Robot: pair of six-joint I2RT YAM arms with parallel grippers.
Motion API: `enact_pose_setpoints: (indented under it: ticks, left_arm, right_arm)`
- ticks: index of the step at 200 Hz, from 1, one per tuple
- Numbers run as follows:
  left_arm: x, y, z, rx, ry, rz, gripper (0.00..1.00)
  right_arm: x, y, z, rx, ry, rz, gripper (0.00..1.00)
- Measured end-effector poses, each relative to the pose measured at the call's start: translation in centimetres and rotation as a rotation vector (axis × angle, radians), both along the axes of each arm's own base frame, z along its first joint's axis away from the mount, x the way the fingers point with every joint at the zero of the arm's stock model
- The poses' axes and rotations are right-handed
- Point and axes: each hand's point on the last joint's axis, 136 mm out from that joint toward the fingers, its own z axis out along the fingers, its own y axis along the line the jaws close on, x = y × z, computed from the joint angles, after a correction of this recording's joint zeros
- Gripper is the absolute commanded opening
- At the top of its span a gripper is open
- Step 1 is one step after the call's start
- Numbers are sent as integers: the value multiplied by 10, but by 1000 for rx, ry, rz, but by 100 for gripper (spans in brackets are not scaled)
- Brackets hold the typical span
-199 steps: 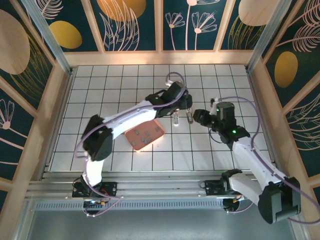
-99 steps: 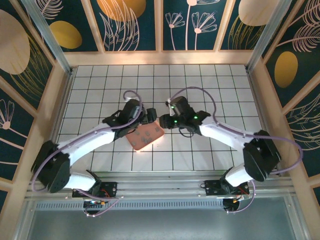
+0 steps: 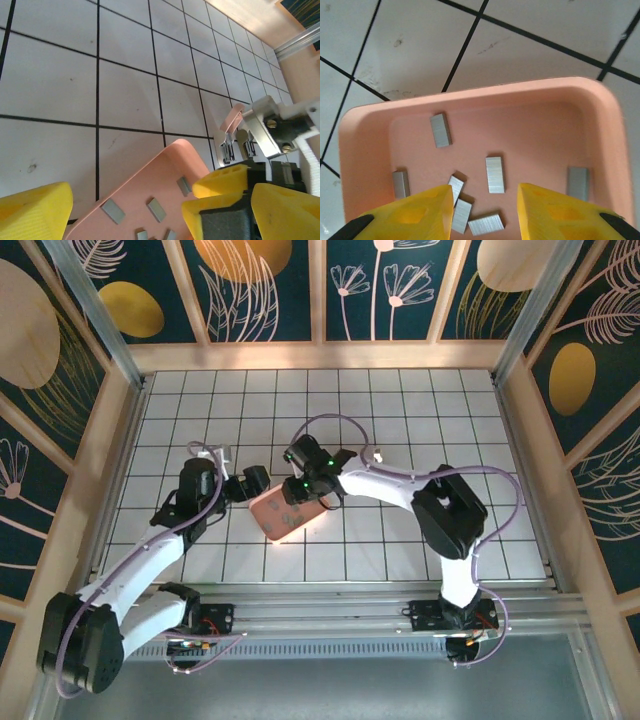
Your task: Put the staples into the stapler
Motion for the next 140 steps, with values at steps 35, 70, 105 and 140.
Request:
enact_pose_setpoints:
  ticks: [35,70,105,140]
  left_arm:
    - [-3,11,-10,-60,37,-3,92]
    - [-7,15,-18,-97,59,-2,92]
    - [-9,13,-19,-125,68,-21,92]
    - [-11,10,-23,-133,84,-37,92]
  right_arm:
    - [-3,11,-19,-57,39,18,39]
    - [-5,10,-33,-120,62,18,38]
    - [-3,10,-39,-147,71,14,36]
    - [-2,11,-45,-160,79,14,33]
